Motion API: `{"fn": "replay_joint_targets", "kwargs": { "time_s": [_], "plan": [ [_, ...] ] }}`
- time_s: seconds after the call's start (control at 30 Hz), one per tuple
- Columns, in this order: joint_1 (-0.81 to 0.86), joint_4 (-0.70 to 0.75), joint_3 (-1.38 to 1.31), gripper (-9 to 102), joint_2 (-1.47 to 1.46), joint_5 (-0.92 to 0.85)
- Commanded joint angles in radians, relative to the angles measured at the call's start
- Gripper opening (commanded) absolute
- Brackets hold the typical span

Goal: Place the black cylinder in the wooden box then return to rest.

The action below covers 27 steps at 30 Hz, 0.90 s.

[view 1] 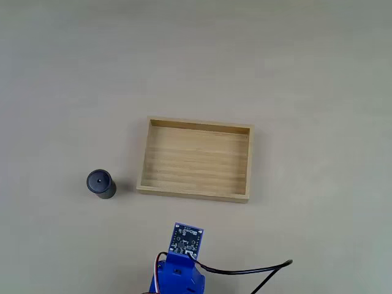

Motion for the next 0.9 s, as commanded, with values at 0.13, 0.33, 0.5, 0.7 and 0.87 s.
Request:
{"fn": "replay_joint_targets", "kwargs": {
  "time_s": [0.13,0.33,0.5,0.7,0.87],
  "plan": [
    [0.006,0.002,0.031,0,-0.012,-0.011],
    [0.006,0.002,0.031,0,-0.012,-0.011],
    [-0.005,-0.008,0.031,0,-0.012,0.091],
    [-0.052,-0.043,-0.006,0,0.003,0.138],
    [-0.117,-0.097,-0.087,0,0.092,0.215]
  ]
}}
